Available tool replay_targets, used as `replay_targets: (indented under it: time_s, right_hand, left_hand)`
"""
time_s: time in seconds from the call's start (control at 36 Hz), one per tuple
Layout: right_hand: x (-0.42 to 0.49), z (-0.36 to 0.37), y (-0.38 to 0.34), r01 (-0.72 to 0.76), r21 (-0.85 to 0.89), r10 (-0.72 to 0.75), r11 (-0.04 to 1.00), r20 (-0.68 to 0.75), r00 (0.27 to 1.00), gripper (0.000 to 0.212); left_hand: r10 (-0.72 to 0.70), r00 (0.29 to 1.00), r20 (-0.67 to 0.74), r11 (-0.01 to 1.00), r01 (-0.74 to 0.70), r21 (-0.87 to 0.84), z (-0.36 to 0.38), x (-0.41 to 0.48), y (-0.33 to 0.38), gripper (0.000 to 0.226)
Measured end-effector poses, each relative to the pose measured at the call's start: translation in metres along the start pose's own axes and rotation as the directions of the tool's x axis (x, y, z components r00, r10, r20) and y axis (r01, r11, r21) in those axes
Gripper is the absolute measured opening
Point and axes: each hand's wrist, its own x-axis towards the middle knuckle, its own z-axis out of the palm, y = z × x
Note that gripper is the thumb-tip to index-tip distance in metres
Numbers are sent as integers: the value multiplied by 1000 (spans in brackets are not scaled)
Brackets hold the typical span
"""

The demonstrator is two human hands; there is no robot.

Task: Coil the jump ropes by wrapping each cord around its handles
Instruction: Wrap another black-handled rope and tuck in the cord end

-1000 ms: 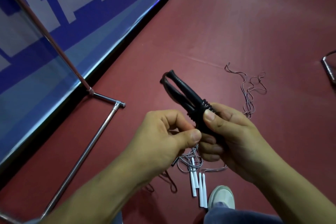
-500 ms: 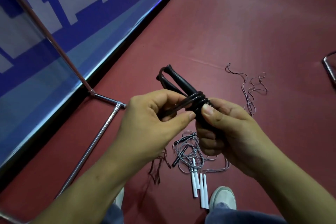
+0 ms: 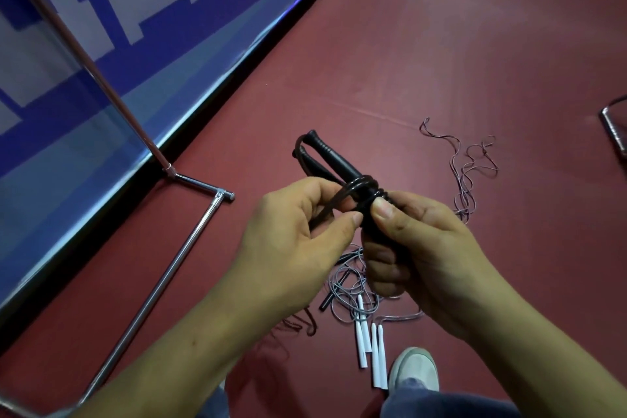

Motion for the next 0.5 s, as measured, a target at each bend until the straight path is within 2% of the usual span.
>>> replay_targets:
  time_s: [0.08,0.22,0.33,0.44,0.5]
  right_hand:
    - [-1,3,1,27,68,-28,997,10,1000,21]
    - [-2,5,0,42,114,-46,993,32,998,18]
    - [-2,4,-1,44,137,-51,990,48,998,18]
    - [-1,3,-2,36,179,-53,983,91,994,16]
    - [-1,4,-3,32,189,-53,981,111,992,16]
  left_hand:
    - [-21,999,-47,994,16,-111,7,-4,1,11]
    - [-44,996,-82,979,26,-201,12,-6,1,10]
    - [30,995,-93,994,-39,-98,10,-5,2,10]
    - [255,955,-151,963,-236,131,7,3,-4,7]
    - [307,935,-176,948,-283,147,7,5,-8,7]
